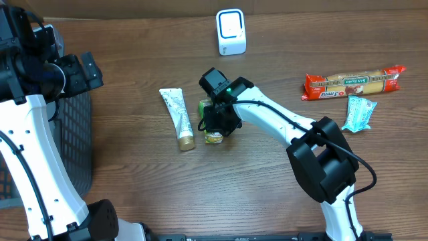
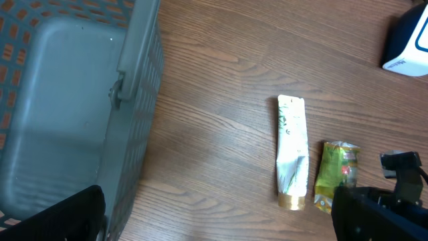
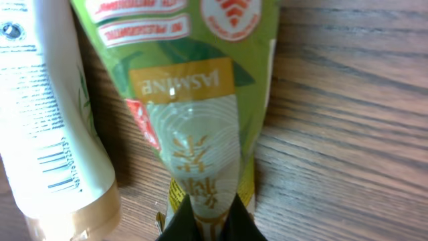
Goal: Scan the item barcode
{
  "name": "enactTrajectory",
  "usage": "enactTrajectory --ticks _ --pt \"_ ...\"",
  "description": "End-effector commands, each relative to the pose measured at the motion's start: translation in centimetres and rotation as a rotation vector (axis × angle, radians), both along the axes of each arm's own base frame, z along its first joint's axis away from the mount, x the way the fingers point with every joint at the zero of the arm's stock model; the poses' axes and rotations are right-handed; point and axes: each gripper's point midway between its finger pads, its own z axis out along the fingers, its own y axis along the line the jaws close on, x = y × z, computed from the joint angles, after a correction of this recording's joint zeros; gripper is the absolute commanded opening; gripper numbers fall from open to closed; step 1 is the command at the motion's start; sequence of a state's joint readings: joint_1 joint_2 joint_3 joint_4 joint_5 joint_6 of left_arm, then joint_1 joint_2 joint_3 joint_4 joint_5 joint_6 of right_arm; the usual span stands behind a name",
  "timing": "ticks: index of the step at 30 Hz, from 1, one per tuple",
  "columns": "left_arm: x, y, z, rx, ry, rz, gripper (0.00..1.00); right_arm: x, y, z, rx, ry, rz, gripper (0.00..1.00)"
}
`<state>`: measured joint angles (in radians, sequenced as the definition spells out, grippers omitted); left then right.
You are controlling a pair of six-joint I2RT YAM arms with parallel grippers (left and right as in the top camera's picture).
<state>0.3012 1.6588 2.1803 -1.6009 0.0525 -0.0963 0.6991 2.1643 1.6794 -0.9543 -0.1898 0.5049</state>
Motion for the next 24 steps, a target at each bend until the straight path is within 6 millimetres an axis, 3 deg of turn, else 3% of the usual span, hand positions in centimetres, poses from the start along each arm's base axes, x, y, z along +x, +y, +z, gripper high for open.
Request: enactTrajectory --ticks 1,4,6,8,10,13,15,17,20,22,24 --pt "0.1 0.0 0.4 0.015 -0.012 -0.021 1.00 1.7 -2.5 1.4 -0.143 -0.096 -0.028 0.04" --pt "0.1 0.0 0.4 0.015 -0.013 -0.021 1.00 3.3 -6.1 3.6 -0.343 -0.210 -0.053 0.04" --pt "0.1 0.0 0.4 0.015 -0.012 -0.021 1.00 4.8 -9.5 5.7 -0.561 -0.344 -0.066 0.04" --pt "0.1 0.0 0.4 0.015 -0.012 -0.020 1.00 5.7 -11.7 6.5 -0.705 -0.433 -0.072 0.05" --pt "0.1 0.0 0.4 0.015 -0.012 -0.020 1.00 6.0 -12.4 5.7 -0.762 -0.456 -0.069 0.05" --pt "0.1 0.0 0.4 0.015 -0.012 -0.020 1.00 5.8 -13.1 2.7 -0.831 -0.430 -0.031 0.05" --pt "0.1 0.0 0.4 0.015 -0.011 -0.020 0.99 5.4 -13.3 1.5 -0.883 -0.416 0.002 0.05" --pt "0.1 0.0 0.4 0.015 -0.011 -0.020 1.00 4.5 -12.9 0.3 -0.912 -0.391 0.048 0.13" --pt "0.1 0.0 0.4 0.015 -0.012 -0.020 1.00 2.9 -10.6 0.1 -0.895 -0.402 0.112 0.51" --pt "0.1 0.0 0.4 0.015 -0.011 -0.020 0.99 1.8 -9.0 0.0 -0.880 -0.416 0.153 0.62" --pt "0.1 0.0 0.4 0.015 -0.011 -0.020 1.00 0.3 -6.7 -0.8 -0.824 -0.391 0.243 0.64"
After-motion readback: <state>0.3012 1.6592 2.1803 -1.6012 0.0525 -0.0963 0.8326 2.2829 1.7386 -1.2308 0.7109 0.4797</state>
